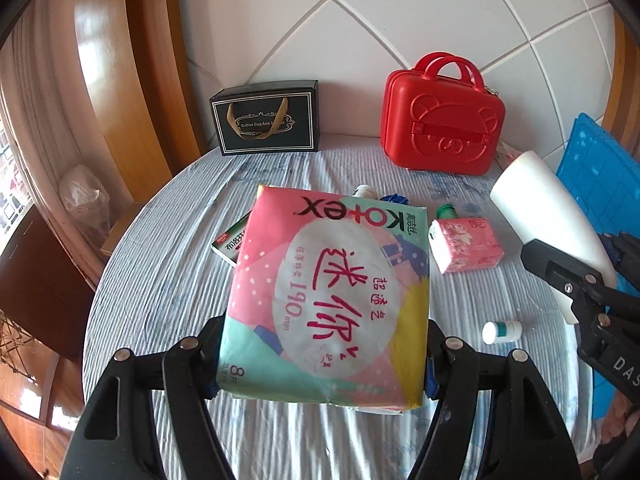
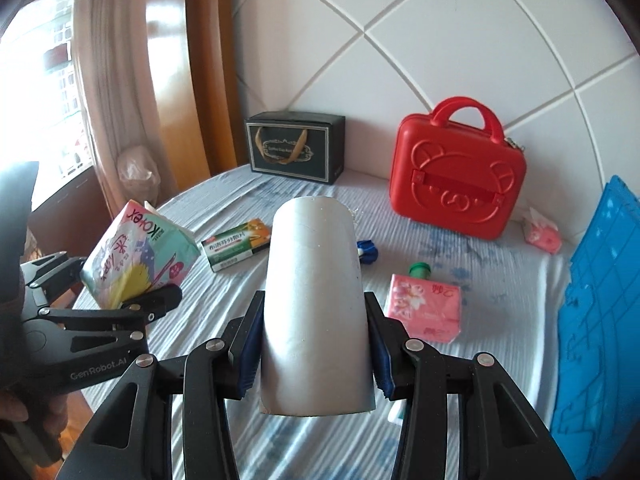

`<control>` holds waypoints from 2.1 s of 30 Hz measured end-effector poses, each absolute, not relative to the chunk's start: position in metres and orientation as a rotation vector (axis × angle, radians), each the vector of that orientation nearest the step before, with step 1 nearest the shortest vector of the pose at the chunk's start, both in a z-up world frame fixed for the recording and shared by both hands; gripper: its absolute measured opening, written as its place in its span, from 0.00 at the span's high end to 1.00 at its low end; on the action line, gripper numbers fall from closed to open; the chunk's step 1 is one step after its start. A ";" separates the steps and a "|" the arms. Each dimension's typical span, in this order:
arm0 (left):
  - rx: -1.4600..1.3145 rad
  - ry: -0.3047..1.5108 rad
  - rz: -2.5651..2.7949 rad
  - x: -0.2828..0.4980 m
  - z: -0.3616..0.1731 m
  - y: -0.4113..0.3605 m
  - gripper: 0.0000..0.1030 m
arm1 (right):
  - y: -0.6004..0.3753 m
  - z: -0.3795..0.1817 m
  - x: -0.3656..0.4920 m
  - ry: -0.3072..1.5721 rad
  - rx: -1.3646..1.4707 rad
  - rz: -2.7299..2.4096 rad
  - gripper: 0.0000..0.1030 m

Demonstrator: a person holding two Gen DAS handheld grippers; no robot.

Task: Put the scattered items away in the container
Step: 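Lift the Kotex pack and paper roll and carry both over the blue crate, then open the right tool dropping the paper roll while the left tool lowers the Kotex pack into the crate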

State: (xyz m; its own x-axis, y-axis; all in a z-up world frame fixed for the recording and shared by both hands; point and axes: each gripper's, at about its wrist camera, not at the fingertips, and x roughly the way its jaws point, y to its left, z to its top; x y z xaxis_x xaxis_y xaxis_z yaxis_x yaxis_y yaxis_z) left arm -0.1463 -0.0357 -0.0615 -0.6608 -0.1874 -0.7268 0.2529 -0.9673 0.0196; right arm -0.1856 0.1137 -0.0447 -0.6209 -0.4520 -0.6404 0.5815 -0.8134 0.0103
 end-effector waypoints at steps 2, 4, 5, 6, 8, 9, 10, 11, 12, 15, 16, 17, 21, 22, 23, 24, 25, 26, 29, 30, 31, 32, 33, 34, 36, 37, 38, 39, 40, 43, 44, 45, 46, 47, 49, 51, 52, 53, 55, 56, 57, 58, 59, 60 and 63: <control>1.136 0.115 -2.670 -0.136 -0.056 -0.029 0.33 | 0.120 -0.038 -0.175 0.261 0.843 -2.402 0.57; 1.113 0.115 -2.685 -0.125 -0.049 -0.025 0.33 | 0.126 -0.030 -0.164 0.261 0.816 -2.422 0.57; 1.102 0.118 -2.693 -0.121 -0.046 -0.024 0.33 | 0.128 -0.027 -0.159 0.263 0.806 -2.431 0.57; 1.086 0.117 -2.708 -0.115 -0.043 -0.023 0.33 | 0.130 -0.023 -0.153 0.265 0.794 -2.444 0.57; 1.065 0.110 -2.732 -0.104 -0.037 -0.020 0.33 | 0.133 -0.015 -0.140 0.263 0.777 -2.471 0.56; 1.058 0.113 -2.743 -0.098 -0.035 -0.020 0.33 | 0.134 -0.011 -0.133 0.260 0.772 -2.485 0.57; 1.054 0.119 -2.754 -0.092 -0.034 -0.019 0.33 | 0.136 -0.007 -0.126 0.259 0.770 -2.496 0.57; 1.051 0.124 -2.764 -0.087 -0.032 -0.019 0.33 | 0.137 -0.004 -0.120 0.261 0.769 -2.504 0.57; 1.048 0.126 -2.777 -0.081 -0.031 -0.018 0.33 | 0.137 -0.002 -0.114 0.266 0.769 -2.513 0.57; 1.050 0.109 -2.825 -0.067 -0.028 -0.013 0.33 | 0.141 0.005 -0.096 0.270 0.769 -2.556 0.57; 1.049 0.105 -2.840 -0.063 -0.027 -0.011 0.33 | 0.142 0.007 -0.091 0.264 0.772 -2.564 0.57; 1.044 0.103 -2.856 -0.060 -0.025 -0.008 0.33 | 0.144 0.010 -0.086 0.261 0.775 -2.572 0.57; 1.025 0.098 -2.931 -0.050 -0.013 0.011 0.33 | 0.159 0.029 -0.067 0.260 0.767 -2.632 0.57; 1.021 0.089 -2.951 -0.048 -0.008 0.017 0.33 | 0.165 0.036 -0.063 0.253 0.759 -2.645 0.57; 1.018 0.079 -2.966 -0.047 -0.004 0.023 0.33 | 0.171 0.043 -0.059 0.245 0.750 -2.658 0.57; 1.016 0.067 -2.983 -0.045 0.000 0.030 0.33 | 0.178 0.051 -0.055 0.237 0.738 -2.677 0.57; 1.015 0.053 -3.002 -0.045 0.005 0.039 0.33 | 0.186 0.058 -0.052 0.231 0.727 -2.694 0.57; 1.012 0.039 -3.022 -0.044 0.010 0.048 0.33 | 0.194 0.065 -0.049 0.224 0.715 -2.714 0.57; 0.989 -0.011 -3.076 -0.040 0.024 0.076 0.33 | 0.226 0.084 -0.041 0.205 0.679 -2.787 0.57; 0.984 -0.029 -3.092 -0.040 0.029 0.086 0.33 | 0.239 0.090 -0.039 0.200 0.671 -2.812 0.57; 0.981 -0.042 -3.109 -0.041 0.034 0.097 0.33 | 0.253 0.095 -0.039 0.199 0.663 -2.840 0.57; 0.983 -0.053 -3.127 -0.042 0.038 0.108 0.33 | 0.265 0.099 -0.039 0.203 0.657 -2.864 0.57; 0.986 -0.063 -3.149 -0.042 0.042 0.120 0.33 | 0.279 0.103 -0.039 0.211 0.651 -2.891 0.57; 0.987 -0.075 -3.169 -0.043 0.047 0.132 0.33 | 0.296 0.107 -0.038 0.220 0.647 -2.919 0.57; 0.983 -0.101 -3.207 -0.044 0.056 0.160 0.33 | 0.331 0.116 -0.039 0.223 0.641 -2.959 0.57; 0.977 -0.107 -3.227 -0.046 0.062 0.176 0.33 | 0.349 0.119 -0.040 0.224 0.643 -2.973 0.57; 0.978 -0.099 -3.250 -0.048 0.068 0.192 0.33 | 0.369 0.123 -0.041 0.227 0.644 -2.988 0.57; 0.995 -0.072 -3.282 -0.051 0.074 0.211 0.33 | 0.388 0.125 -0.043 0.232 0.648 -3.001 0.57; 1.020 -0.039 -3.311 -0.055 0.081 0.230 0.33 | 0.411 0.128 -0.046 0.239 0.657 -3.011 0.57; 1.053 -0.009 -3.342 -0.069 0.096 0.286 0.33 | 0.474 0.135 -0.058 0.266 0.683 -3.025 0.57; 1.044 -0.034 -3.338 -0.075 0.101 0.309 0.33 | 0.493 0.136 -0.064 0.270 0.694 -3.026 0.57; 1.036 -0.065 -3.334 -0.080 0.106 0.331 0.33 | 0.515 0.136 -0.071 0.264 0.709 -3.020 0.57; 1.029 -0.097 -3.332 -0.085 0.110 0.353 0.33 | 0.533 0.136 -0.077 0.256 0.724 -3.011 0.57; 1.028 -0.122 -3.327 -0.091 0.113 0.373 0.33 | 0.552 0.135 -0.085 0.246 0.746 -2.999 0.57; 1.060 -0.130 -3.306 -0.107 0.120 0.409 0.33 | 0.581 0.131 -0.104 0.234 0.794 -2.972 0.57; 1.128 -0.124 -3.274 -0.125 0.123 0.436 0.33 | 0.605 0.121 -0.134 0.202 0.871 -2.931 0.57; 1.172 -0.130 -3.245 -0.137 0.122 0.451 0.33 | 0.614 0.116 -0.150 0.180 0.908 -2.907 0.57; 1.212 -0.136 -3.218 -0.148 0.119 0.463 0.33 | 0.622 0.111 -0.161 0.160 0.938 -2.887 0.57; 1.299 -0.169 -3.158 -0.169 0.107 0.484 0.33 | 0.634 0.098 -0.181 0.118 0.995 -2.857 0.57; 1.342 -0.195 -3.121 -0.180 0.098 0.494 0.33 | 0.639 0.089 -0.191 0.096 1.033 -2.835 0.57; 1.380 -0.225 -3.085 -0.190 0.088 0.503 0.33 | 0.643 0.079 -0.202 0.065 1.083 -2.809 0.57; 1.409 -0.263 -3.053 -0.199 0.077 0.510 0.33 | 0.647 0.070 -0.209 0.040 1.127 -2.788 0.57; 1.422 -0.293 -3.026 -0.204 0.069 0.516 0.33 | 0.652 0.059 -0.218 0.020 1.173 -2.763 0.57; 1.434 -0.321 -3.000 -0.210 0.060 0.519 0.33 | 0.656 0.048 -0.227 0.006 1.218 -2.739 0.57; 1.509 -0.367 -2.945 -0.227 0.035 0.529 0.33 | 0.664 0.022 -0.244 -0.043 1.345 -2.673 0.57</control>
State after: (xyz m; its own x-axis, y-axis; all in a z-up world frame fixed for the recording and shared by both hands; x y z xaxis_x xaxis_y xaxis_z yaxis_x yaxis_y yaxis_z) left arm -0.2266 0.5287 0.0347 -0.5751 0.0662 -0.8154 -0.2644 -0.9583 0.1086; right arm -0.2438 0.6636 0.0222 -0.5873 -0.1455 -0.7962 0.1199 -0.9885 0.0922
